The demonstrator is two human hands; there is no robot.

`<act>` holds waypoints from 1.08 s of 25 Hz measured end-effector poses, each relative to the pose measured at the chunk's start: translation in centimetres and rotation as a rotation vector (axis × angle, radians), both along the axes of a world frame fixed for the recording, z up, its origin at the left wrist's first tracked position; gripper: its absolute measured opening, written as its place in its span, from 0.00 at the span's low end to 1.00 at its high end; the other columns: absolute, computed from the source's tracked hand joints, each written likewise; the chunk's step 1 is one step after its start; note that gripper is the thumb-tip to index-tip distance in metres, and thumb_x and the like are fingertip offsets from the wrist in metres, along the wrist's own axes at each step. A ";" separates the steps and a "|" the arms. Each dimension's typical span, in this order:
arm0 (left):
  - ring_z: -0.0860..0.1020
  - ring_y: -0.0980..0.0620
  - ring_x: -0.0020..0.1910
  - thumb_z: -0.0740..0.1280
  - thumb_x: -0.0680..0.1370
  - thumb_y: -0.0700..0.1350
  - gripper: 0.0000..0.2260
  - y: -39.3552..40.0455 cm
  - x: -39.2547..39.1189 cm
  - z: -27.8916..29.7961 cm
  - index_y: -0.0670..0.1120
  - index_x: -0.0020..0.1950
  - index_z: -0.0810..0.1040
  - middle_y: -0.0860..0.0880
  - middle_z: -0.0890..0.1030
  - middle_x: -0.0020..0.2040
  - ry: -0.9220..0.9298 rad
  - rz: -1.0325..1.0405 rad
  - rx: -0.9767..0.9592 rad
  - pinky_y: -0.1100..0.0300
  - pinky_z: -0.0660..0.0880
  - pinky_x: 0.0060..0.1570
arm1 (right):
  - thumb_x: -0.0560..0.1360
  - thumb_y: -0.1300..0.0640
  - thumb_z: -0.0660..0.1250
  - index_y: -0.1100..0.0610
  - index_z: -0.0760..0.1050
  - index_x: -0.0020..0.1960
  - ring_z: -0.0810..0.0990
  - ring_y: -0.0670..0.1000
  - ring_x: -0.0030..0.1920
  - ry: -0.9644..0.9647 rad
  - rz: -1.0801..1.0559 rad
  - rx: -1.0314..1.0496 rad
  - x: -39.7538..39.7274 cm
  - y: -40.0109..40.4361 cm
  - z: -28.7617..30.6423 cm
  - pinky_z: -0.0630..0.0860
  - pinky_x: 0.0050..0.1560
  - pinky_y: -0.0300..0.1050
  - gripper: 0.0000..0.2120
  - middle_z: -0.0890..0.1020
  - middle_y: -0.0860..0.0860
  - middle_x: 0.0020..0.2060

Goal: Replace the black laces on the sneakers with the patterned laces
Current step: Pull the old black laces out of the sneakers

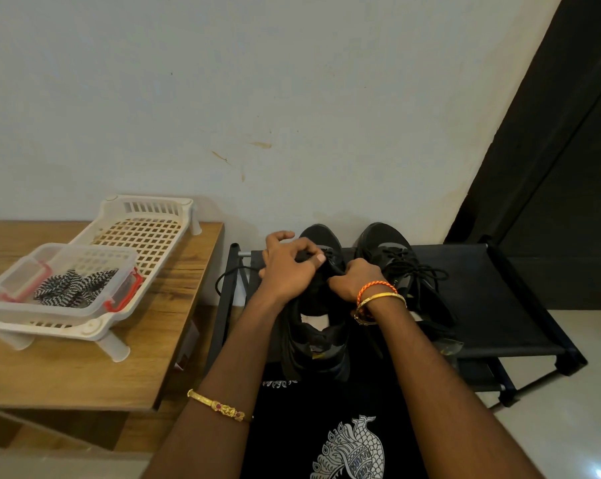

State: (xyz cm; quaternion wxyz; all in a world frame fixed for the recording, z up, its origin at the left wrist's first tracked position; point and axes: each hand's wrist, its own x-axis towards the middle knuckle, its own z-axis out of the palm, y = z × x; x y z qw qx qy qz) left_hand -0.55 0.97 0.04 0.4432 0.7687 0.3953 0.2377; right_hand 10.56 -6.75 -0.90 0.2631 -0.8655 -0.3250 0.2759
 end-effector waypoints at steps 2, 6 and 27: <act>0.68 0.52 0.67 0.69 0.76 0.42 0.10 -0.4 -0.3 0.9 0.55 0.38 0.77 0.52 0.68 0.64 -0.218 0.013 -0.097 0.56 0.66 0.64 | 0.73 0.54 0.66 0.63 0.75 0.56 0.75 0.55 0.43 0.008 0.001 -0.006 0.0 0.0 -0.1 0.69 0.36 0.40 0.16 0.76 0.56 0.44; 0.80 0.58 0.51 0.60 0.80 0.35 0.09 -0.8 -0.5 2.3 0.46 0.42 0.71 0.49 0.83 0.49 -0.708 0.045 -0.374 0.65 0.76 0.51 | 0.73 0.53 0.66 0.62 0.74 0.57 0.74 0.55 0.44 0.012 -0.019 -0.001 0.0 -0.2 -0.1 0.71 0.43 0.42 0.17 0.75 0.56 0.46; 0.60 0.53 0.72 0.72 0.74 0.43 0.13 -1.7 0.0 1.9 0.60 0.37 0.76 0.55 0.62 0.70 -0.387 0.267 0.123 0.52 0.58 0.69 | 0.72 0.52 0.67 0.63 0.73 0.59 0.78 0.57 0.51 0.060 -0.084 -0.036 -0.2 0.0 -0.1 0.75 0.46 0.45 0.20 0.78 0.59 0.54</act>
